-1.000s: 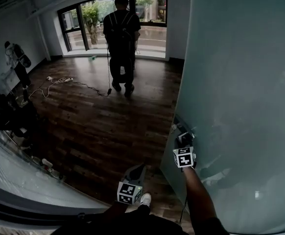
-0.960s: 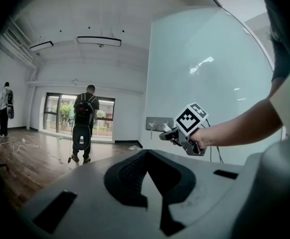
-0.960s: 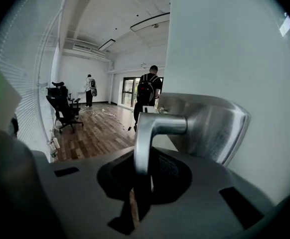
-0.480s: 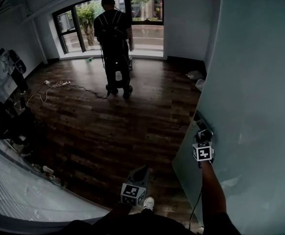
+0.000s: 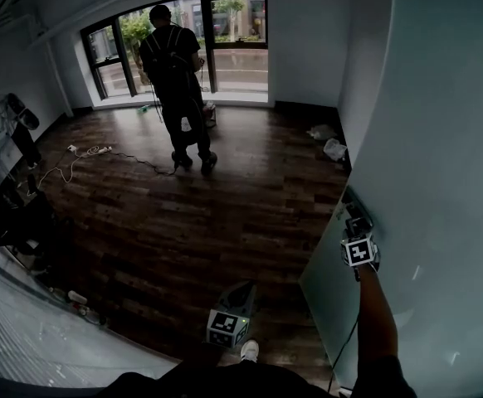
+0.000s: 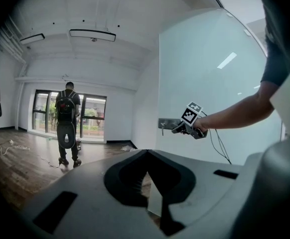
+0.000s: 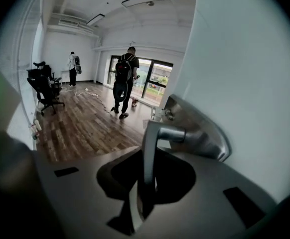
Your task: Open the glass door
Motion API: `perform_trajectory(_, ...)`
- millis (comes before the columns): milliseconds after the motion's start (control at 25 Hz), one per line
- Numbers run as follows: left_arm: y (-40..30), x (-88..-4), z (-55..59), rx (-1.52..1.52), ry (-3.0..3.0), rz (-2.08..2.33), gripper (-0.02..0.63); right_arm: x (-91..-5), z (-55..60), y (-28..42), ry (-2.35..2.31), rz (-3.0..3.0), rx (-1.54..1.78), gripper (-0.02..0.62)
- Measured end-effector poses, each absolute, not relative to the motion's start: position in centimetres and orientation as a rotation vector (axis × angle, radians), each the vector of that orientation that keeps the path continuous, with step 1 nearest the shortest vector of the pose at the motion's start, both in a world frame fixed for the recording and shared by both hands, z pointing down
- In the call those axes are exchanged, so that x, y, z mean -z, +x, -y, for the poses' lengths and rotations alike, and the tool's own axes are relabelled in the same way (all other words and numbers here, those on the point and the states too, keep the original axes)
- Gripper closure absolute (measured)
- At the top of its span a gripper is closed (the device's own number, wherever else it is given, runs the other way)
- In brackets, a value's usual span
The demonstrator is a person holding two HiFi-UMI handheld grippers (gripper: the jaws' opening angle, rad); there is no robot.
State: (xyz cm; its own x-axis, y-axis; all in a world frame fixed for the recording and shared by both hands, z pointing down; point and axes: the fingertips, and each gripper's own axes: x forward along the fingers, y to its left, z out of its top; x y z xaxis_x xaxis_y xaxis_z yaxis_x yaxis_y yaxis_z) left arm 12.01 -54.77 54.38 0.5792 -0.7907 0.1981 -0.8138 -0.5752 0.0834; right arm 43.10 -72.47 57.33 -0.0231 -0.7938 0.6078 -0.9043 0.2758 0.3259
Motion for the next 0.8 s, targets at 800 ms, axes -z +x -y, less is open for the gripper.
perform_trajectory(800, 11.1, -54.5, 46.2, -0.155, 2.627, 1.427, 0.600, -49.6, 53.7, 39.3, 2.021, 2.034, 0.080, 0.334)
